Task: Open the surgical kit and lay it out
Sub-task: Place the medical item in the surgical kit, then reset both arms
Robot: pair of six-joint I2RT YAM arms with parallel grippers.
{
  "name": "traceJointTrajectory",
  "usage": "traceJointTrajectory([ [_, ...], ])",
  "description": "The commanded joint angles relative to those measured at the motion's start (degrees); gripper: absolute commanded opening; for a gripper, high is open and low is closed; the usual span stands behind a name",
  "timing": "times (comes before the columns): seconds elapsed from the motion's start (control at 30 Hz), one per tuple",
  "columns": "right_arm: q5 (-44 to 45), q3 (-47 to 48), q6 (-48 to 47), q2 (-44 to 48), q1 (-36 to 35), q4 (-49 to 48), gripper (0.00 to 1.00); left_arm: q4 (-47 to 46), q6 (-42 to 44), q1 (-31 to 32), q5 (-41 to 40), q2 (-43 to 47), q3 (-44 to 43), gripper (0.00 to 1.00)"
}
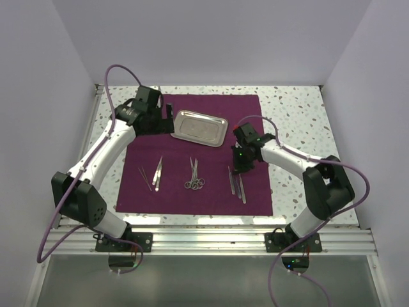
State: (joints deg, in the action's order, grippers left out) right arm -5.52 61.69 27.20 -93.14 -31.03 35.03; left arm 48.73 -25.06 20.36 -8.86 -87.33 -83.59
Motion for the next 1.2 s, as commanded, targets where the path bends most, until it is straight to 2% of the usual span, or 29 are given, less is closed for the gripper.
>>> traceJointTrajectory([
  [0.0, 0.7, -1.9, -2.1, 1.4, 0.3, -5.6, 0.00, -1.4, -0.7, -0.3, 1.3, 0.1, -2.5, 1.00],
  [0.1, 1.3, -2.4, -2.3, 0.3, 0.3, -6.5, 0.00, -0.6, -0.7, -0.3, 1.1, 0.5, -2.3, 1.00],
  [0.13, 1.2, -2.2, -2.3, -0.5, 0.2, -6.3, 0.10, -0.5, -0.7, -0.3, 1.0, 0.6, -2.2, 1.00],
  [0.2, 1.2, -1.7, -2.2, -0.5, 0.2, -5.5, 0.38, -0.3, -0.6, -0.3, 0.6, 0.9, -2.2, 1.00],
  [0.23, 1.5, -1.6, -2.1, -0.1, 0.3, -5.3, 0.78, -0.3, -0.5, -0.3, 0.4, 0.9, -2.2, 1.00],
  [0.27, 1.8, -1.5, -2.1, 1.1, 0.3, -4.8, 0.87, -0.3, -0.5, -0.3, 0.3, 1.0, -2.1, 0.99],
  [0.33, 3.0, -0.5, -2.6, 2.3, 0.2, -3.5, 0.90, -0.6, -0.7, -0.3, 0.2, 0.9, -2.0, 1.00],
  [0.5, 5.3, 5.1, -5.0, 8.4, 0.2, 2.2, 0.91, -1.4, -0.9, -0.3, -0.1, 0.4, -2.6, 1.00],
  [0.63, 6.7, 12.0, -6.5, 12.6, 0.3, 6.3, 0.92, -2.3, 0.0, -0.3, -1.4, 0.1, -4.0, 1.00],
  [0.8, 12.6, 24.2, -7.1, 13.9, 0.2, 9.7, 0.96, -5.5, 1.2, -0.3, -3.6, 0.1, -4.7, 1.00],
  [1.03, 18.9, 24.1, -8.4, 22.9, 0.3, 4.3, 0.96, -11.5, -1.2, -0.3, -5.1, 0.1, -3.6, 0.99],
  [1.17, 22.8, 15.4, -7.5, 29.8, 0.2, -0.9, 0.98, -15.3, -1.8, -0.3, -7.5, 1.4, -3.0, 1.00],
])
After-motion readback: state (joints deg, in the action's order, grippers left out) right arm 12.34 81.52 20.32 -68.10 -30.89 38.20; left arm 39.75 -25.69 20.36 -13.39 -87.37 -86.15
